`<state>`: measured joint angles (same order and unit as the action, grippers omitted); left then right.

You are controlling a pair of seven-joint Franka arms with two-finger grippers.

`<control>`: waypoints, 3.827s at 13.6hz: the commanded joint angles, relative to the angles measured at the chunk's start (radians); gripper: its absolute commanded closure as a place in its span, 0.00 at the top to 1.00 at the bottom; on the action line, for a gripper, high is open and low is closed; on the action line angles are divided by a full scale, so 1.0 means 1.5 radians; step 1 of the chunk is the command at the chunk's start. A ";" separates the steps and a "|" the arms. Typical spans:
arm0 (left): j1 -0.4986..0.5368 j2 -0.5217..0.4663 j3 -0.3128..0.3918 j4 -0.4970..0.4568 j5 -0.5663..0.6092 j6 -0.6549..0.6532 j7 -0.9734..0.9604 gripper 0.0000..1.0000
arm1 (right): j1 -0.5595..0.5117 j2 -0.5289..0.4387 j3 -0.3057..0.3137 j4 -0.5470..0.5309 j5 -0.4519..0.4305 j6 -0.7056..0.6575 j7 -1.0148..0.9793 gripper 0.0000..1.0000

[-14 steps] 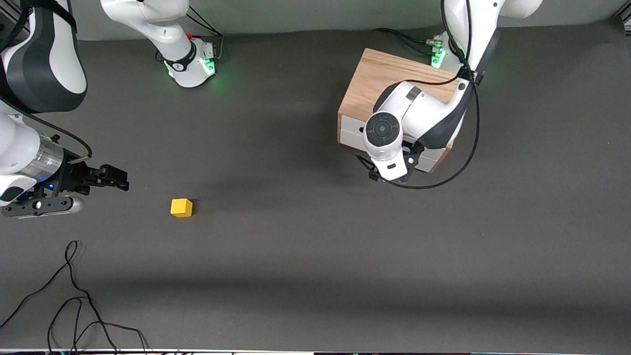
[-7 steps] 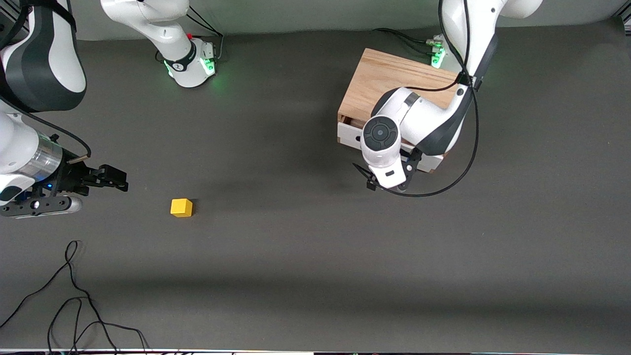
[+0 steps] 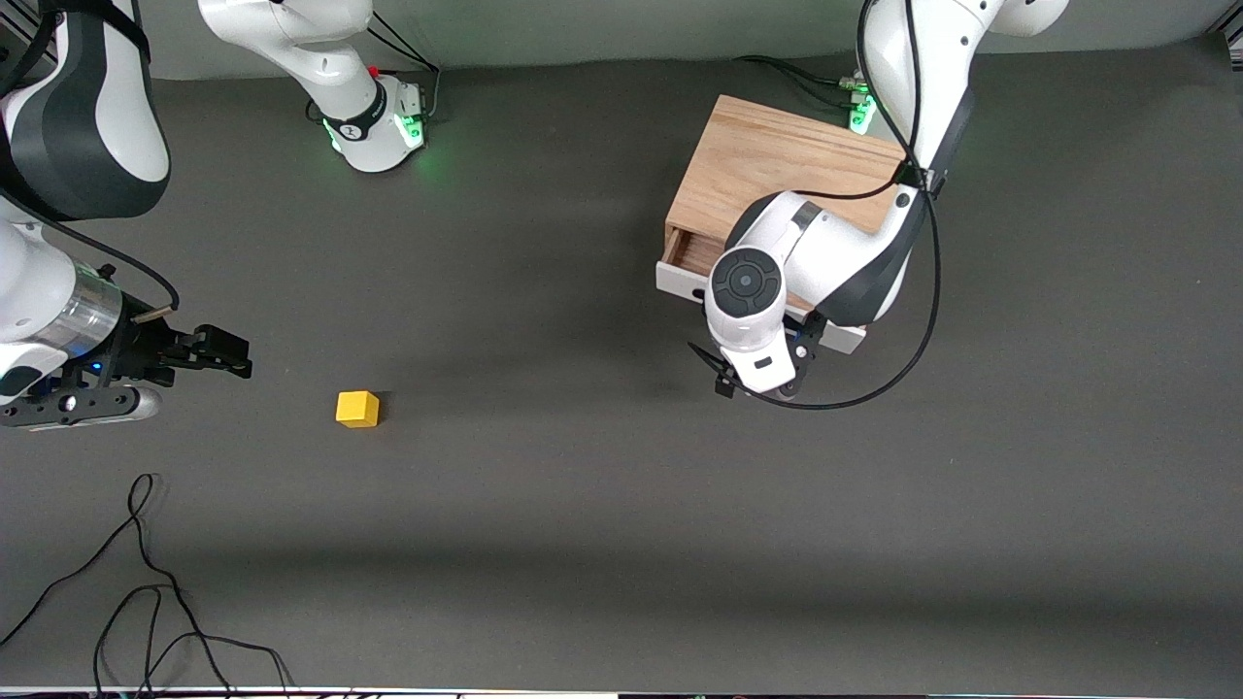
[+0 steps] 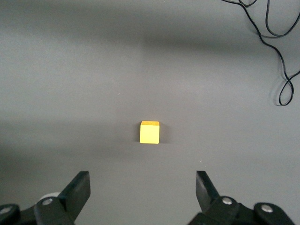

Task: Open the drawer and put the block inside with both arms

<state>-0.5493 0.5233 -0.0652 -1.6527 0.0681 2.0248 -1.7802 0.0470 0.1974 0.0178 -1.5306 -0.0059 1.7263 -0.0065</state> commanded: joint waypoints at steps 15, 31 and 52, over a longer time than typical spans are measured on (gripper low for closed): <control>-0.006 0.086 0.012 0.148 0.012 0.033 -0.015 1.00 | 0.003 -0.012 -0.002 -0.006 0.001 0.008 -0.014 1.00; -0.006 0.098 0.029 0.198 0.016 0.095 -0.028 1.00 | 0.003 -0.013 -0.002 -0.006 0.001 0.009 -0.014 1.00; 0.285 -0.240 0.058 0.108 -0.044 -0.253 0.922 1.00 | -0.001 0.027 -0.004 -0.006 0.001 0.076 -0.014 1.00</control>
<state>-0.1352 0.2501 0.0244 -1.3807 0.0086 1.6312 -0.5165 0.0462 0.2023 0.0178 -1.5347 -0.0059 1.8028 -0.0067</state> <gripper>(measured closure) 0.000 0.000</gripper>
